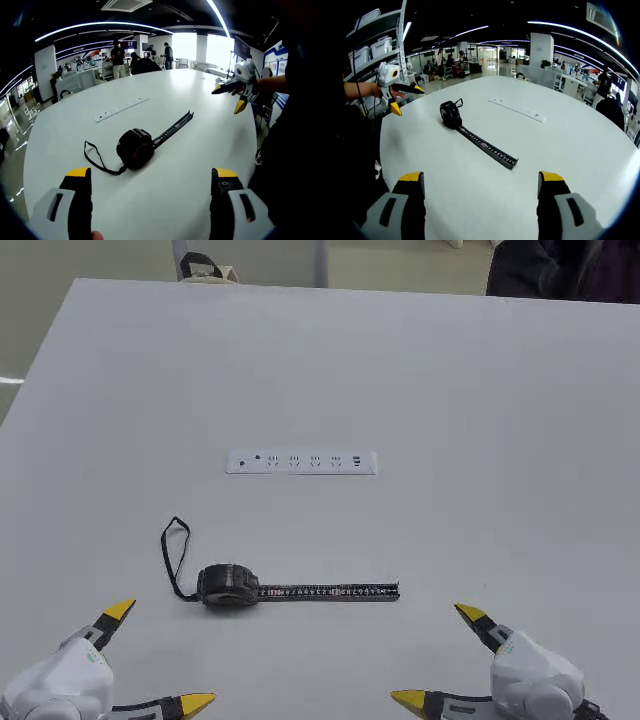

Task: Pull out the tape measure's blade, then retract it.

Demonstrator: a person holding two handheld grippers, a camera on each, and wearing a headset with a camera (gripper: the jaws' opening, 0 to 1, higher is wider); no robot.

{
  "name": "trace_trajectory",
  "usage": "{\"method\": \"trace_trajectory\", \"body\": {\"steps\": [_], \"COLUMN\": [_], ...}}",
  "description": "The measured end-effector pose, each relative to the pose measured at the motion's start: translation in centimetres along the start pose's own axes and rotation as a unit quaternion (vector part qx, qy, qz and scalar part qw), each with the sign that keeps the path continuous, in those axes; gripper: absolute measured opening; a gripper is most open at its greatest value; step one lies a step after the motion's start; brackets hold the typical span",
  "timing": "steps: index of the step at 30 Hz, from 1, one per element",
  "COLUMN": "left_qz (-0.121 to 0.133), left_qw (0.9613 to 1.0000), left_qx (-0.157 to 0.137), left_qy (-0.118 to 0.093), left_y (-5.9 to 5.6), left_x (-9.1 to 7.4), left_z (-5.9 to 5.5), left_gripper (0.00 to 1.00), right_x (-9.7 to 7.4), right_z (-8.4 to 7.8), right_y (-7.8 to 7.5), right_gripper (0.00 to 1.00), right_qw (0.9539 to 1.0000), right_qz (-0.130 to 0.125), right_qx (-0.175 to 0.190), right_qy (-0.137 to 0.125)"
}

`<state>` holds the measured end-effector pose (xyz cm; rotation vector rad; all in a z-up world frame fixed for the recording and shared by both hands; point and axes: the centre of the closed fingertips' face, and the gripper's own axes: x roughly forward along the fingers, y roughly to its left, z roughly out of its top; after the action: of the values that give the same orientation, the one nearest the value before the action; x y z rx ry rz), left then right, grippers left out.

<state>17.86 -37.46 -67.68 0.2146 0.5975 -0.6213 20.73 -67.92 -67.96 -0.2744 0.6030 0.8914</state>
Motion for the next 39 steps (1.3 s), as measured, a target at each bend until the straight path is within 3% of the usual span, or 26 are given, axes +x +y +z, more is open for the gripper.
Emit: {"method": "trace_trajectory", "body": {"steps": [8,16,22,27,30,39], "left_qz": [0.012,0.045,0.065,0.115,0.128,0.16], "left_qw": [0.9997,0.9983,0.9973,0.991,0.9874,0.9832], "left_qx": [-0.018,-0.031,-0.029,-0.06,-0.079,-0.082], "left_qy": [-0.009,-0.02,-0.016,-0.032,-0.048,-0.033], "left_y": [-0.2,0.2,0.8,2.0,2.4,3.2], "left_x": [-0.5,-0.8,-0.7,-0.3,-0.1,1.0], "left_z": [0.5,1.7,2.0,2.9,3.4,3.4], "left_gripper": [0.99,0.99,0.99,0.99,0.98,0.97], "right_x": [-0.4,-0.4,-0.4,-0.3,-0.3,0.0], "right_z": [0.1,0.1,-0.1,-0.3,-0.4,-0.6], "right_y": [0.4,0.7,0.6,0.3,0.3,0.0], "right_gripper": [0.97,0.97,0.96,0.96,0.95,0.94], "right_qw": [1.0,1.0,1.0,1.0,1.0,0.9999], "right_qz": [0.001,0.008,0.008,0.005,0.006,0.011], "right_qx": [0.004,0.003,0.002,0.003,0.003,-0.001], "right_qy": [-0.004,-0.002,0.001,0.0,0.002,0.005]}}
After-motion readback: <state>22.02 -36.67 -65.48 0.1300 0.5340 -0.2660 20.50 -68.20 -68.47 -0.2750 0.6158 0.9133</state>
